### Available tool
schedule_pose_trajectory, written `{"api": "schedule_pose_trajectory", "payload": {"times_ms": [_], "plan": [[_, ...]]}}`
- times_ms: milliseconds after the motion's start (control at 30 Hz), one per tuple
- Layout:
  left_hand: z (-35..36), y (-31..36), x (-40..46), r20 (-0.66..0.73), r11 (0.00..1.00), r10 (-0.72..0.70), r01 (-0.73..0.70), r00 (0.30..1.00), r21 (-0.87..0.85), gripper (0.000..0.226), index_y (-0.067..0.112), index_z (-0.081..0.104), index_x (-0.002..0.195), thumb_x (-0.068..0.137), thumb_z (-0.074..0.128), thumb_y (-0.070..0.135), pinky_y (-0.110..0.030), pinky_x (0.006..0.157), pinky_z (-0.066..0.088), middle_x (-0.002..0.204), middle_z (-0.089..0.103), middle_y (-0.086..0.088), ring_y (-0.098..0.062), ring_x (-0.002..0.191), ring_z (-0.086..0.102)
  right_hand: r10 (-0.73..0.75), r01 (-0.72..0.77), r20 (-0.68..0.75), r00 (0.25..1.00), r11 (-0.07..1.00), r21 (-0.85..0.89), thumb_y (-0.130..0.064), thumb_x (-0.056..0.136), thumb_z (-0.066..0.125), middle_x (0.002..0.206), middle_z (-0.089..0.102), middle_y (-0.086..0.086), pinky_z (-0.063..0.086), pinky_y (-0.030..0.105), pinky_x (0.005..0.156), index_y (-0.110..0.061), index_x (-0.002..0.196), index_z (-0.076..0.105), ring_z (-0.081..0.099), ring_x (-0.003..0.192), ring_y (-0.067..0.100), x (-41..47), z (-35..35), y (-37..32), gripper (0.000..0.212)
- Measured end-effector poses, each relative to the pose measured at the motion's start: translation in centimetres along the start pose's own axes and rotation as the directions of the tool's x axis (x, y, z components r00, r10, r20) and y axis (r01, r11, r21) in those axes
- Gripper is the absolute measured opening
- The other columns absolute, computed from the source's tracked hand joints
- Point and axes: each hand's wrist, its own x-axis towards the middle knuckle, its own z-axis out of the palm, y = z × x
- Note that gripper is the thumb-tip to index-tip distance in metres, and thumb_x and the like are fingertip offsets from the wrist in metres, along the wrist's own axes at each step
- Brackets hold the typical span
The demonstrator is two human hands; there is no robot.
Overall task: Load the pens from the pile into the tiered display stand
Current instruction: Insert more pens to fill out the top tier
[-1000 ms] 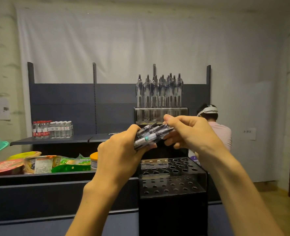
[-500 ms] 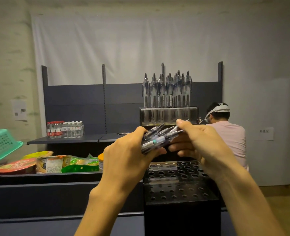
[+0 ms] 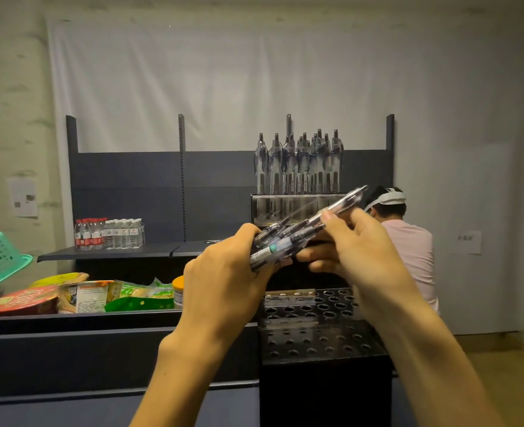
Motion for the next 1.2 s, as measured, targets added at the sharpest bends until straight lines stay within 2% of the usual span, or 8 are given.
{"api": "schedule_pose_trajectory", "payload": {"times_ms": [133, 300, 467, 600, 767, 967, 1100, 1200], "plan": [[-0.2, -0.2, 0.1, 0.001, 1.000, -0.015, 0.015, 1.000, -0.027, 0.036, 0.019, 0.058, 0.090, 0.074, 0.074, 0.046, -0.022, 0.042, 0.036, 0.072, 0.069, 0.004, -0.019, 0.054, 0.059, -0.149, 0.143, -0.137, 0.979, 0.988, -0.050, -0.025, 0.102, 0.043, 0.081, 0.071, 0.004, 0.055, 0.025, 0.055, -0.008, 0.105, 0.050, 0.065, 0.057, 0.012, 1.0, -0.7, -1.0, 0.020], [-0.2, -0.1, 0.1, 0.008, 1.000, -0.017, 0.017, 1.000, -0.024, 0.036, 0.019, 0.058, 0.089, 0.072, 0.079, 0.043, -0.020, 0.042, 0.031, 0.071, 0.069, 0.005, -0.019, 0.053, 0.058, -0.393, 0.348, -0.236, 0.889, 0.913, -0.212, -0.026, 0.103, 0.042, 0.085, 0.066, 0.005, 0.051, 0.021, 0.051, -0.016, 0.102, 0.046, 0.061, 0.051, 0.008, 3.1, -1.0, -2.7, 0.011], [-0.2, -0.3, 0.1, 0.018, 0.999, -0.017, 0.018, 1.000, -0.043, 0.035, 0.018, 0.059, 0.092, 0.075, 0.077, 0.044, -0.026, 0.043, 0.043, 0.075, 0.070, 0.004, -0.020, 0.056, 0.060, -0.552, 0.442, -0.216, 0.805, 0.802, -0.401, -0.022, 0.102, 0.044, 0.079, 0.060, -0.005, 0.049, 0.019, 0.050, -0.019, 0.101, 0.045, 0.062, 0.056, 0.012, 5.2, -0.3, -3.3, 0.004], [-0.3, -0.4, 0.0, 0.011, 0.999, -0.017, 0.017, 1.000, -0.044, 0.034, 0.019, 0.059, 0.091, 0.075, 0.075, 0.045, -0.026, 0.042, 0.042, 0.074, 0.069, 0.005, -0.018, 0.056, 0.061, -0.582, 0.424, -0.176, 0.794, 0.738, -0.525, -0.022, 0.102, 0.044, 0.075, 0.058, -0.009, 0.054, 0.027, 0.057, -0.016, 0.104, 0.047, 0.061, 0.063, 0.013, 5.8, 0.3, -3.4, 0.007], [-0.4, -0.7, 0.2, 0.017, 0.999, -0.028, 0.029, 0.999, -0.042, 0.034, 0.019, 0.059, 0.090, 0.075, 0.075, 0.045, -0.017, 0.042, 0.032, 0.072, 0.069, 0.006, -0.016, 0.054, 0.059, -0.571, 0.382, -0.119, 0.812, 0.675, -0.632, -0.025, 0.103, 0.042, 0.081, 0.061, 0.003, 0.057, 0.047, 0.067, -0.017, 0.104, 0.047, 0.065, 0.073, 0.028, 6.8, 0.8, -3.7, 0.009], [-0.6, -0.6, 0.1, 0.022, 0.998, -0.035, 0.036, 0.999, -0.042, 0.033, 0.019, 0.059, 0.088, 0.074, 0.075, 0.045, -0.015, 0.042, 0.026, 0.070, 0.068, 0.007, -0.016, 0.053, 0.058, -0.541, 0.305, -0.031, 0.840, 0.518, -0.799, -0.031, 0.101, 0.047, 0.087, 0.061, 0.007, 0.036, 0.030, 0.066, -0.013, 0.104, 0.056, 0.054, 0.079, 0.029, 7.4, 0.8, -4.2, 0.021], [-0.5, -0.5, 0.1, 0.035, 0.999, -0.019, 0.021, 0.999, -0.039, 0.034, 0.018, 0.060, 0.089, 0.074, 0.074, 0.046, -0.010, 0.043, 0.022, 0.071, 0.069, 0.005, -0.016, 0.053, 0.058, -0.494, 0.240, -0.029, 0.869, 0.471, -0.849, -0.037, 0.095, 0.058, 0.103, 0.065, 0.007, 0.040, 0.029, 0.073, -0.016, 0.107, 0.064, 0.057, 0.091, 0.025, 7.5, 1.2, -4.4, 0.025], [-0.5, -0.4, 0.1, 0.046, 0.999, -0.013, 0.015, 0.999, -0.042, 0.034, 0.018, 0.061, 0.090, 0.074, 0.075, 0.045, -0.011, 0.043, 0.023, 0.072, 0.069, 0.004, -0.018, 0.054, 0.060, -0.470, 0.190, -0.071, 0.880, 0.484, -0.854, -0.039, 0.093, 0.061, 0.103, 0.068, 0.006, 0.038, 0.028, 0.072, -0.018, 0.101, 0.069, 0.060, 0.095, 0.024, 7.5, 1.4, -4.0, 0.024]]}}
